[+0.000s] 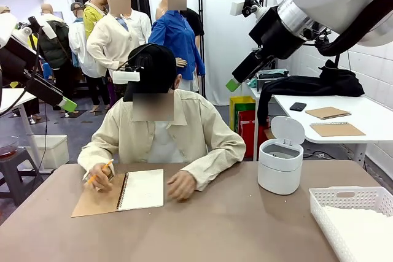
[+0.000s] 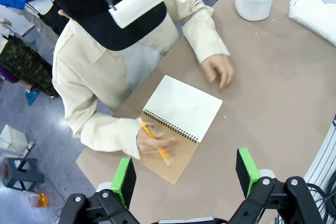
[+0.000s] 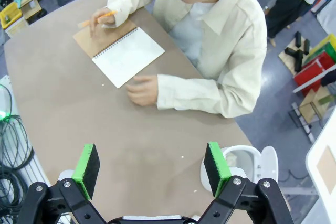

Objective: Sort the paper based on its condition.
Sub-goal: If a person hands you a paper, place it in the Organizing basket , and if it's crumpled, put it in the Trash can.

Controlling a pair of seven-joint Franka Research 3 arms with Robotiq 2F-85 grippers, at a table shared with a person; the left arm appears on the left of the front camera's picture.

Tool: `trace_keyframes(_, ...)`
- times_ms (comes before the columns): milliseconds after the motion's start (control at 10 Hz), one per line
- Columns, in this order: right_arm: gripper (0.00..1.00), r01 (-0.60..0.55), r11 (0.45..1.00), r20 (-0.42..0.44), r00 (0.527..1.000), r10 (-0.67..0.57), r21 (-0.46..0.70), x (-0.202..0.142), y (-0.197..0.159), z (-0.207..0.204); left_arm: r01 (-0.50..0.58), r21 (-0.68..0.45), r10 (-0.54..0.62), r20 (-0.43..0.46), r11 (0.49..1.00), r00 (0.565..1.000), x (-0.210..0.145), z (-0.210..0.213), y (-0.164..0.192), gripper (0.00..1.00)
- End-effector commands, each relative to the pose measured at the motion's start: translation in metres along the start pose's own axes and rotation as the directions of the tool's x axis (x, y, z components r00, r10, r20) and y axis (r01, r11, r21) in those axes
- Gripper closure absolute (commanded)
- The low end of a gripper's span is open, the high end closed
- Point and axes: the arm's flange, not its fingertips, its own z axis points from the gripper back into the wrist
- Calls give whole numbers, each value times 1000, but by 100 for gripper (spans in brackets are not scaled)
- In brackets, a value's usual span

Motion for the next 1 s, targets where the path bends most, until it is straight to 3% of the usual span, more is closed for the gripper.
trace_keyframes(0, 0, -4, 1000, -4, 1000, 4, -2, -5, 1, -2, 5, 3, -5, 0, 1000, 1000, 0, 1, 1, 0)
trace_keyframes(900, 0, 46, 998, 43, 998, -48, 34, 2, 4, 0, 5, 3, -5, 0, 1000, 1000, 0, 1, 1, 0)
